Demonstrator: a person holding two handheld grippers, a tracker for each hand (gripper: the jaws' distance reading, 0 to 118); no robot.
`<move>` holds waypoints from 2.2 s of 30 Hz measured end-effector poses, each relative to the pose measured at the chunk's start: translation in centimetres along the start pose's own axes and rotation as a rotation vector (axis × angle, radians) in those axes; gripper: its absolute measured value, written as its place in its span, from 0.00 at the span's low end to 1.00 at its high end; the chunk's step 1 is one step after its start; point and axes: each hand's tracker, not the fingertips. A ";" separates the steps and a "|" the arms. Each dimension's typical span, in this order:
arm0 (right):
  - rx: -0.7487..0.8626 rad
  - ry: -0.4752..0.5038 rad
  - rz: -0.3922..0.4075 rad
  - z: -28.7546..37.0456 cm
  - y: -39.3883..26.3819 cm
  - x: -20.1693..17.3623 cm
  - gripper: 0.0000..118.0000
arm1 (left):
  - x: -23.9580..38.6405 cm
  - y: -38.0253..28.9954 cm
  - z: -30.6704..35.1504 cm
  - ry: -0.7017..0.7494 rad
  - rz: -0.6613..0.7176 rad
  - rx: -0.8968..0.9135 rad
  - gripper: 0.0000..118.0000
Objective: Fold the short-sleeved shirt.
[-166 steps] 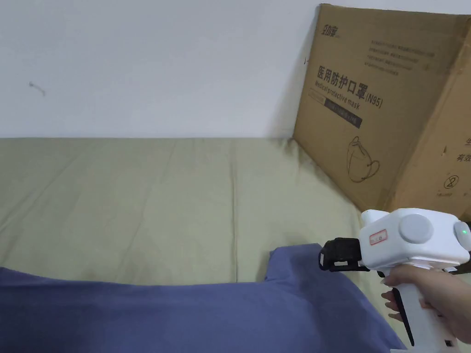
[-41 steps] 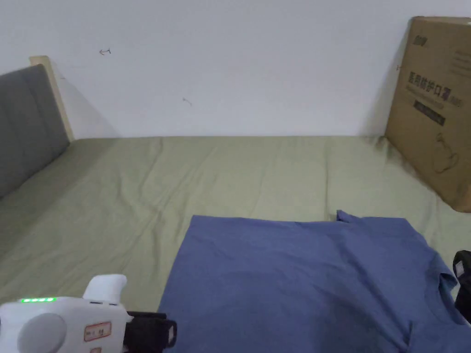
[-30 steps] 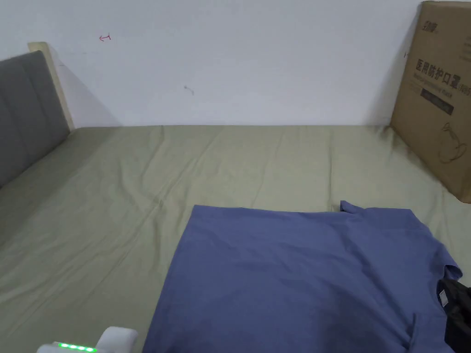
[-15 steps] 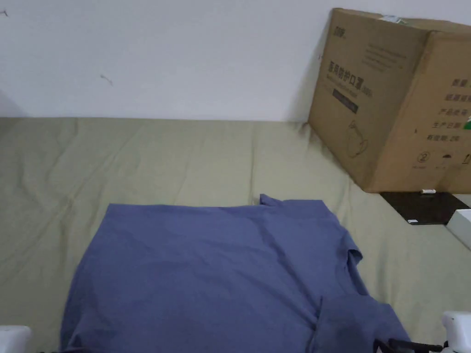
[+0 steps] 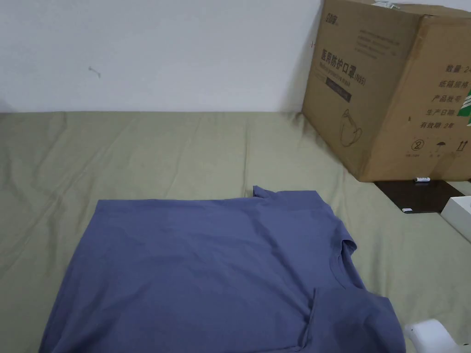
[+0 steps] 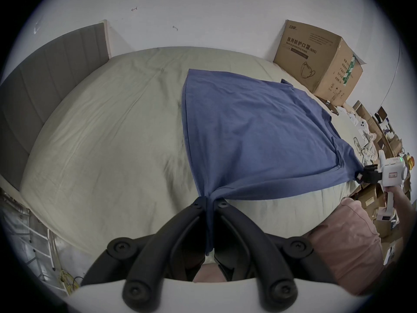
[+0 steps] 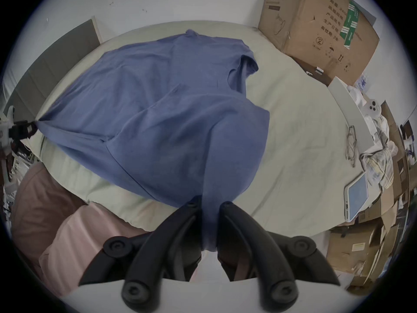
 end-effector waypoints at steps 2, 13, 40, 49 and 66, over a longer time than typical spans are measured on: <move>0.017 0.025 -0.050 0.6 -0.1 0.7 0.08 | -0.2 -0.1 0.3 -0.011 0.002 -0.002 0.04; 0.097 0.102 -0.149 4.4 -1.3 1.5 0.08 | -0.3 0.0 2.4 -0.011 0.010 0.015 0.03; 0.440 -0.105 -0.382 -6.3 21.0 2.8 1.00 | -1.6 17.8 -11.8 -0.059 0.308 0.071 0.97; 0.969 0.058 -0.366 6.6 6.6 -3.1 0.27 | 5.1 6.2 3.5 -0.054 0.023 0.781 0.22; 0.815 0.152 -0.508 7.1 5.7 -6.5 0.00 | -2.7 11.3 -11.0 0.081 0.104 -0.033 0.95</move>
